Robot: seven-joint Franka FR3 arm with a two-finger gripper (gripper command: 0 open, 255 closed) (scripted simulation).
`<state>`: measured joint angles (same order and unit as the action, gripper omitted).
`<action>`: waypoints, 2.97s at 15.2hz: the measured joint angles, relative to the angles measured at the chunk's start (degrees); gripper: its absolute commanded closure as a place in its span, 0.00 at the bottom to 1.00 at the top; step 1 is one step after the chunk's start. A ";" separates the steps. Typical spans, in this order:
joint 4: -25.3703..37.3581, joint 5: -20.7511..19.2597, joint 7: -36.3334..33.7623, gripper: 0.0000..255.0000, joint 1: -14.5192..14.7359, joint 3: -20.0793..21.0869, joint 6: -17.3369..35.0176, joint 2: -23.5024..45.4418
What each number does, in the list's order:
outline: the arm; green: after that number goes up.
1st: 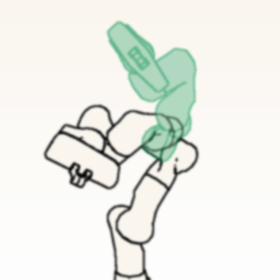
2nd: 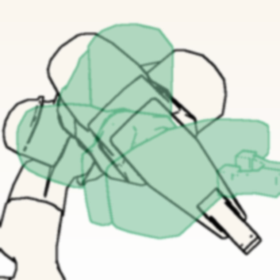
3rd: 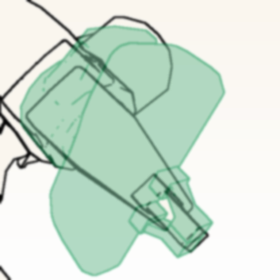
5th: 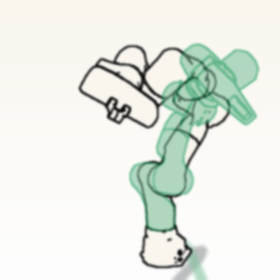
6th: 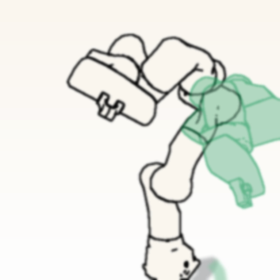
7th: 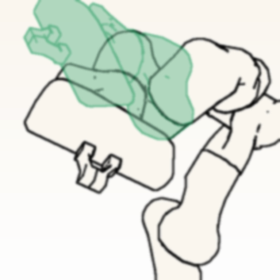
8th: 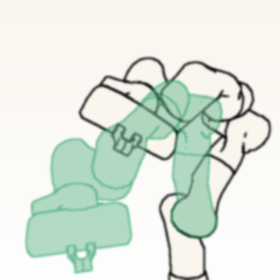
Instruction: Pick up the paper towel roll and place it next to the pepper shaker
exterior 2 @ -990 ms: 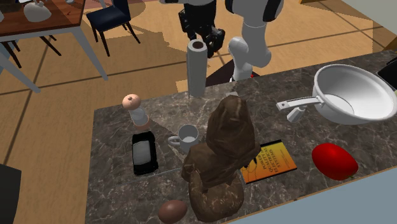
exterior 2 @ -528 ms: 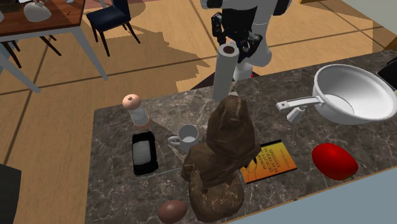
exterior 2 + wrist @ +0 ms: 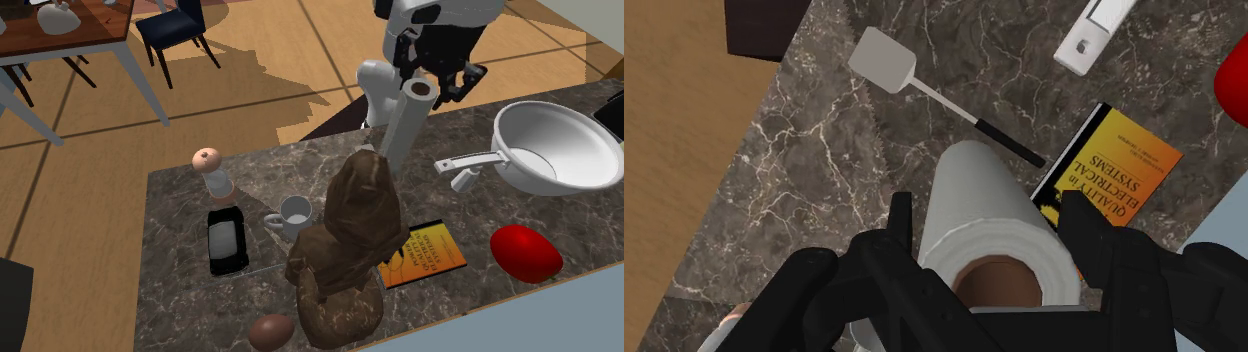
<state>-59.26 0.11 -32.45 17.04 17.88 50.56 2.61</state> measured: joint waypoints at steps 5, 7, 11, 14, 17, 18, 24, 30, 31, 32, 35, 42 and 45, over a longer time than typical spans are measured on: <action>3.28 0.67 -9.45 1.00 4.97 4.04 -0.47 2.83; 4.47 0.73 -13.03 1.00 7.05 5.52 -0.44 3.96; 12.05 -0.71 -21.61 1.00 13.32 8.90 -2.56 9.51; 15.41 -2.00 -25.85 1.00 17.09 10.27 -2.67 12.86; 5.44 0.46 -24.87 1.00 14.61 9.98 2.81 8.04; 3.49 0.89 -24.47 1.00 14.13 9.83 3.91 7.11; -9.65 3.41 -22.05 1.00 11.82 8.78 11.46 1.05; -19.00 4.74 -20.29 1.00 10.85 8.02 17.30 -2.73; -20.61 4.95 -20.01 1.00 10.74 7.91 18.33 -3.36; -21.99 5.07 -19.89 1.00 10.72 7.88 19.38 -3.71; -25.79 5.54 -19.22 1.00 10.49 7.62 21.83 -5.16; -33.80 6.18 -18.06 1.00 10.30 7.31 27.83 -7.30; -36.00 6.37 -17.76 1.00 10.30 7.28 29.77 -7.96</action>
<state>-95.26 6.48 -50.21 27.34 25.16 80.33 -5.35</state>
